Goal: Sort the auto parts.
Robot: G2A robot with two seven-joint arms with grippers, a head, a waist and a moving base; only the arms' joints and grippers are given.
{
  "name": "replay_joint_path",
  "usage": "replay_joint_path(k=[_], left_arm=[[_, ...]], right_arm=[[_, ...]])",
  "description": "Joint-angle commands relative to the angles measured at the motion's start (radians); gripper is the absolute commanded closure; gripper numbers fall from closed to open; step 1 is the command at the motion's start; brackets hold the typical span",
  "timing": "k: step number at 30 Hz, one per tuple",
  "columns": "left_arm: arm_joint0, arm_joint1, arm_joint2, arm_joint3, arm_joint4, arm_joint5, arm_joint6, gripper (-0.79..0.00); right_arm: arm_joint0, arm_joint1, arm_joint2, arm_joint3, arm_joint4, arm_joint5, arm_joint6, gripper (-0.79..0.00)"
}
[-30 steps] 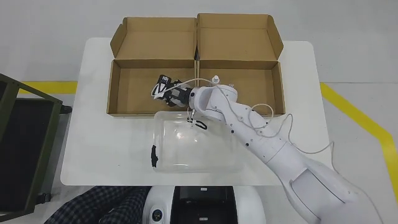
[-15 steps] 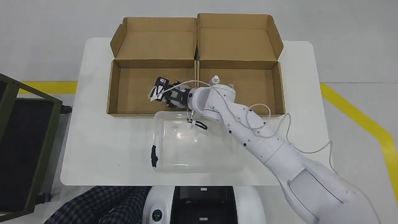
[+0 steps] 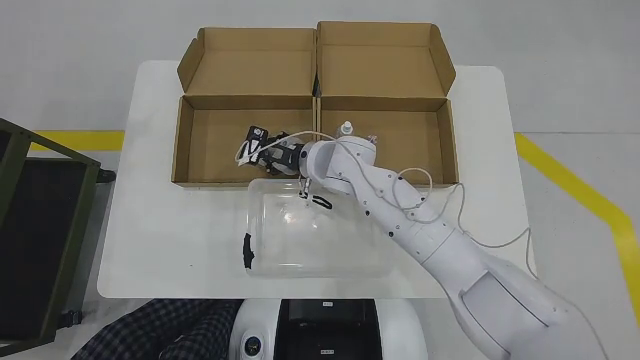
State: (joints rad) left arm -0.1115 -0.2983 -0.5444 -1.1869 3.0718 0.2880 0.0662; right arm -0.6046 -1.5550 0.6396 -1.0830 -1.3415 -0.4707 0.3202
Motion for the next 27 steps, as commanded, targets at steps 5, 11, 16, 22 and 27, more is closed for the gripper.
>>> replay_joint_path(k=[5, 11, 16, 22, 27], left_arm=[[0.0, 0.0, 0.0, 0.0, 0.0, 0.0, 0.0, -0.785], [0.0, 0.0, 0.0, 0.0, 0.0, 0.0, 0.0, -0.785], [0.0, 0.0, 0.0, 0.0, 0.0, 0.0, 0.0, -0.785], [0.0, 0.0, 0.0, 0.0, 0.0, 0.0, 0.0, -0.785], [0.0, 0.0, 0.0, 0.0, 0.0, 0.0, 0.0, -0.785]], right_arm=[[-0.022, 0.013, 0.04, -0.068, -0.02, -0.01, -0.005, -0.274], [-0.074, 0.038, 0.103, -0.164, -0.035, -0.037, -0.003, -0.286], [-0.147, 0.068, 0.178, -0.267, -0.053, -0.055, -0.006, -0.32], [-0.251, 0.112, 0.298, -0.409, -0.093, -0.092, -0.009, -0.379], [-0.343, 0.143, 0.401, -0.537, -0.117, -0.123, -0.021, -0.6]])
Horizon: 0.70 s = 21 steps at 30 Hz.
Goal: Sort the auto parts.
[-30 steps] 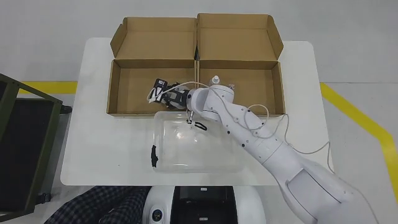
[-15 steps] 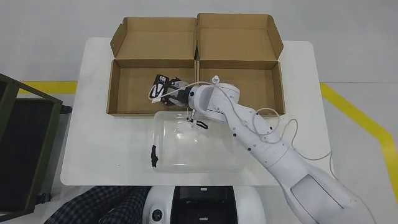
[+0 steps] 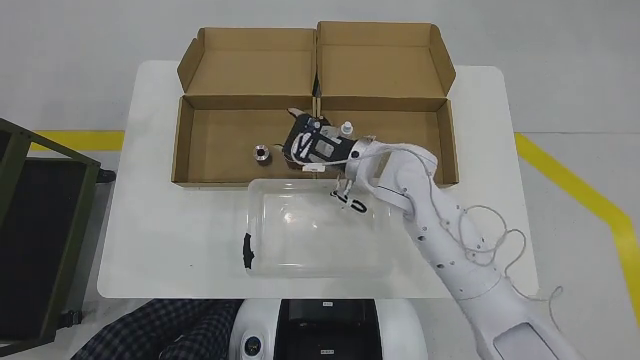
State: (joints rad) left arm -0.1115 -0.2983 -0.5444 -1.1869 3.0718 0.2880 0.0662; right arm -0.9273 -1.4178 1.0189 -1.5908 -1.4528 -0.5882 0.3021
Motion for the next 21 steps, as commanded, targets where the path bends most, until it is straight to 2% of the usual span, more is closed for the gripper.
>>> replay_joint_path(k=[1, 2, 3, 9, 21], left_arm=[[0.0, 0.0, 0.0, 0.0, 0.0, 0.0, 0.0, -0.785], [0.0, 0.0, 0.0, 0.0, 0.0, 0.0, 0.0, -0.785], [0.0, 0.0, 0.0, 0.0, 0.0, 0.0, 0.0, -0.785], [0.0, 0.0, 0.0, 0.0, 0.0, 0.0, 0.0, -0.785], [0.0, 0.0, 0.0, 0.0, 0.0, 0.0, 0.0, -0.785]], right_arm=[[-0.039, 0.012, 0.04, -0.054, -0.011, -0.013, -0.007, -0.668], [-0.058, 0.017, 0.058, -0.078, -0.017, -0.018, -0.014, -0.748], [-0.077, 0.022, 0.075, -0.102, -0.024, -0.023, -0.02, -0.785], [-0.184, 0.048, 0.165, -0.199, -0.045, -0.036, -0.069, -0.785], [-0.448, 0.094, 0.394, -0.324, -0.054, -0.019, -0.277, -0.785]])
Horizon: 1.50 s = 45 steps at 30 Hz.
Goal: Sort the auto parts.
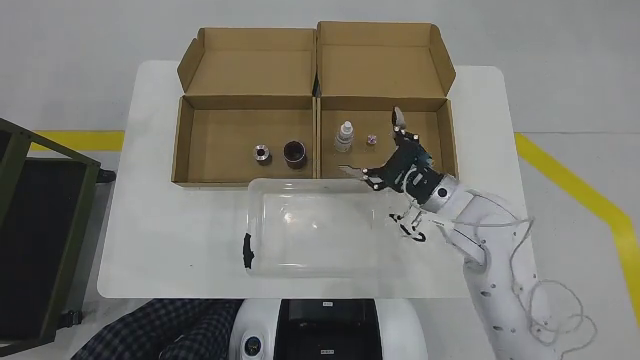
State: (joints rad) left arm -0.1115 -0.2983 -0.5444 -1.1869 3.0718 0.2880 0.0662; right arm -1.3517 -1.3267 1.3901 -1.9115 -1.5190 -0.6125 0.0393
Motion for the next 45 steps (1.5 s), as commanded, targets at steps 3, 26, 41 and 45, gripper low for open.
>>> replay_joint_path(k=[3, 26, 41, 45], left_arm=[[0.0, 0.0, 0.0, 0.0, 0.0, 0.0, 0.0, -0.785], [0.0, 0.0, 0.0, 0.0, 0.0, 0.0, 0.0, -0.785], [0.0, 0.0, 0.0, 0.0, 0.0, 0.0, 0.0, -0.785], [0.0, 0.0, 0.0, 0.0, 0.0, 0.0, 0.0, -0.785]], right_arm=[[-0.075, 0.011, 0.076, -0.02, 0.026, 0.008, -0.04, -0.785], [-0.432, 0.052, 0.472, -0.124, 0.134, 0.021, -0.275, -0.785], [-0.448, 0.061, 0.506, -0.087, 0.169, 0.014, -0.304, -0.785], [-0.448, 0.06, 0.506, -0.088, 0.168, 0.014, -0.304, -0.785]])
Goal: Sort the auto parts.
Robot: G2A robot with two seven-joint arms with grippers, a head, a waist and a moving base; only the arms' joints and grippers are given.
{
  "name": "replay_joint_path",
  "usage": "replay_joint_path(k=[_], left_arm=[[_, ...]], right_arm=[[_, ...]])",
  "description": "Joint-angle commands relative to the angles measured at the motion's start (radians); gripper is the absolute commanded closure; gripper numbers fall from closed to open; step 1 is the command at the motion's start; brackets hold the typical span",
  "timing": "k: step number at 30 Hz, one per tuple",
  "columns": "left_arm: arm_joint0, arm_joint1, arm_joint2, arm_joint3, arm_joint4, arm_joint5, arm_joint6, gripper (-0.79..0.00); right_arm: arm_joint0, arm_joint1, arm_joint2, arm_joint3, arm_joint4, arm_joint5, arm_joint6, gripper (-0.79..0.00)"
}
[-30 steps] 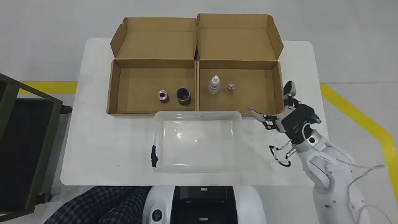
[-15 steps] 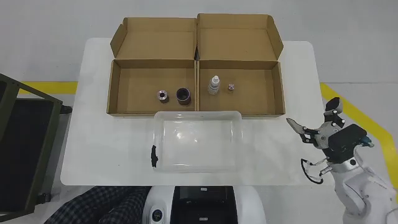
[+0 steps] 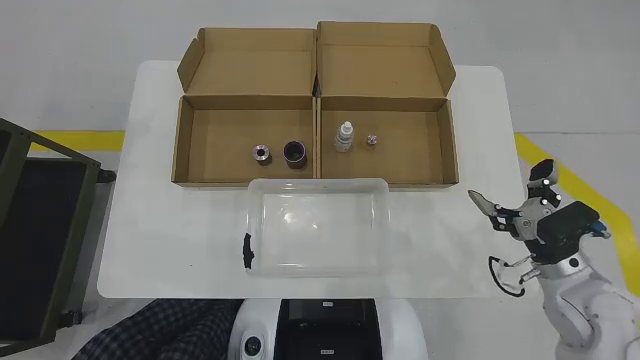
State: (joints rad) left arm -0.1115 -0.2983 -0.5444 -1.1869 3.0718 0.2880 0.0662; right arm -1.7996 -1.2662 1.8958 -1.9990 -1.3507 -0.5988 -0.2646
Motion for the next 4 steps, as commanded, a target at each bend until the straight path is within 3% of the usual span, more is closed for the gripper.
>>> replay_joint_path(k=[1, 4], left_arm=[[0.0, 0.0, 0.0, 0.0, 0.0, 0.0, 0.0, -0.784], [0.0, 0.0, 0.0, 0.0, 0.0, 0.0, 0.0, -0.785]], right_arm=[[0.0, 0.0, 0.0, 0.0, 0.0, 0.0, 0.0, -0.785], [0.0, 0.0, 0.0, 0.0, 0.0, 0.0, 0.0, -0.785]])
